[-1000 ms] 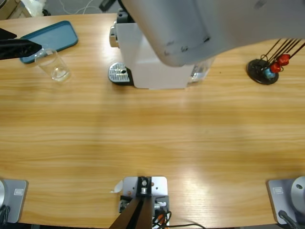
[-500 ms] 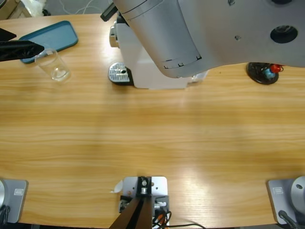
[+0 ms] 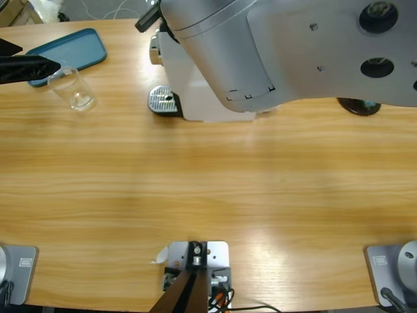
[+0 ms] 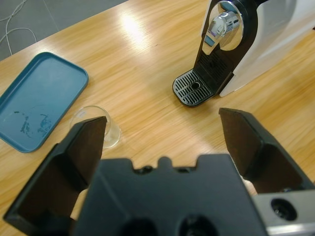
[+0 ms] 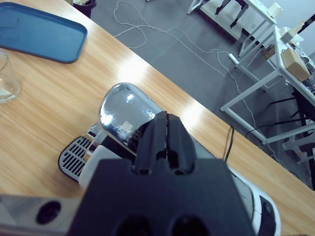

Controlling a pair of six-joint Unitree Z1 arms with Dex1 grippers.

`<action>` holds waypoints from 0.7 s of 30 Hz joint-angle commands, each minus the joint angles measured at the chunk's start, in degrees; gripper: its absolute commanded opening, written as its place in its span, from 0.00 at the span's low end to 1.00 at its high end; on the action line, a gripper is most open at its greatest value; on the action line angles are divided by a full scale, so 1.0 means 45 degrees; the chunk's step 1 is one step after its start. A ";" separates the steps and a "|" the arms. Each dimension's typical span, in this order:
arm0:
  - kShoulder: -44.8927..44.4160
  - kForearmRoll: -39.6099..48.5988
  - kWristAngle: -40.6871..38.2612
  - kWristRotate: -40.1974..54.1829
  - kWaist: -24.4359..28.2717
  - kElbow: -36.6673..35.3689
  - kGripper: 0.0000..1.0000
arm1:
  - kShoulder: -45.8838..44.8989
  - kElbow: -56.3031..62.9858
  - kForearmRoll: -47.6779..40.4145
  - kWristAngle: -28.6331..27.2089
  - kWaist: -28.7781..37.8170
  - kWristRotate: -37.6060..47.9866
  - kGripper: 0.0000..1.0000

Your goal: Pour coffee

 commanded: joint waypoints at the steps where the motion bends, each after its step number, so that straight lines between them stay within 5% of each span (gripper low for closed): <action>1: 0.0377 0.0230 -0.0191 0.0014 0.0059 0.0469 1.00 | 0.1715 0.1544 -0.0112 0.0595 -0.0037 0.0419 0.00; 21: 0.0358 0.0519 -0.0191 0.0033 0.0004 0.0450 1.00 | 0.2129 0.2684 -0.1284 0.1060 -0.0139 0.1146 0.00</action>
